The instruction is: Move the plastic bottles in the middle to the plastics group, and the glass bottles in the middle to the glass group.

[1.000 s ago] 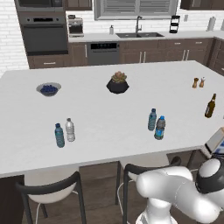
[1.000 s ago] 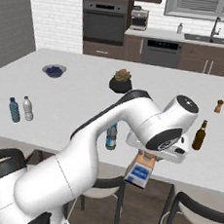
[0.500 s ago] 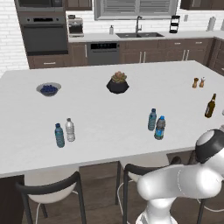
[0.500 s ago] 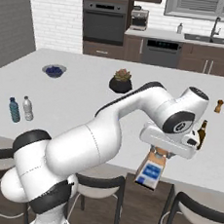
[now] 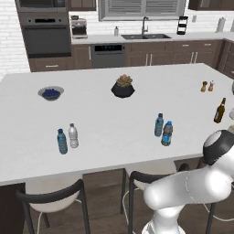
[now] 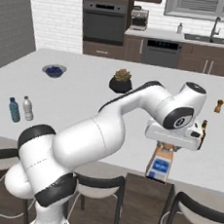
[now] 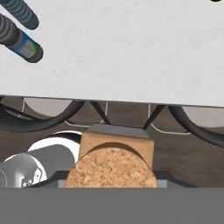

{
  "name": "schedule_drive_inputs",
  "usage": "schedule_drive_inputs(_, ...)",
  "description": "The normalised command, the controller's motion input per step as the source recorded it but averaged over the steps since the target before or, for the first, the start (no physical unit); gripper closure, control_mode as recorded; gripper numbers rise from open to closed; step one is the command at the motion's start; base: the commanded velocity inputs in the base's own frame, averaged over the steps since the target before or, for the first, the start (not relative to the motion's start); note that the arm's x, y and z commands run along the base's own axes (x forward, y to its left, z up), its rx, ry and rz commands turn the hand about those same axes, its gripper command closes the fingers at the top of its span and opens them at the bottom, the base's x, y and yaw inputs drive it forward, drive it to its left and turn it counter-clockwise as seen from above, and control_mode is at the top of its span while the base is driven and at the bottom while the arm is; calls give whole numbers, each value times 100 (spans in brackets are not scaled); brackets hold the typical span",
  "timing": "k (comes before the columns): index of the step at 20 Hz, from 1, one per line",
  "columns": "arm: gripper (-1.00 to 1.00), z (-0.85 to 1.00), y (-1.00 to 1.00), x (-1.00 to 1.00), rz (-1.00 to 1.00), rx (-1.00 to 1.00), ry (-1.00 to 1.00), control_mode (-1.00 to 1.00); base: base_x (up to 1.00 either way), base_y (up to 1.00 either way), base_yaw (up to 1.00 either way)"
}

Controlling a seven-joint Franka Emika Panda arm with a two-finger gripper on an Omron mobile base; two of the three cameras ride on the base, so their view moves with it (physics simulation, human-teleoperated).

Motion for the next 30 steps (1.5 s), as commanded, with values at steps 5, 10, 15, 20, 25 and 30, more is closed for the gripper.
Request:
schedule_drive_inputs(5, 100, 0, -11, 55, -1, -19, -11, -100, 0, 0, 0)
schedule_drive_inputs(10, 100, -3, -19, 52, 0, -9, -6, -100, 0, 0, 0)
schedule_drive_inputs(15, 100, 0, -43, 62, 0, -2, 0, -100, 0, 0, 0)
schedule_drive_inputs(20, 100, 0, -53, 52, 0, 3, -1, -100, 0, 0, 0)
schedule_drive_inputs(25, 100, 0, -54, 7, 0, 7, -2, -100, 0, 0, 0)
schedule_drive_inputs(30, 100, -2, -62, 0, 0, 10, -1, -100, 0, 0, 0)
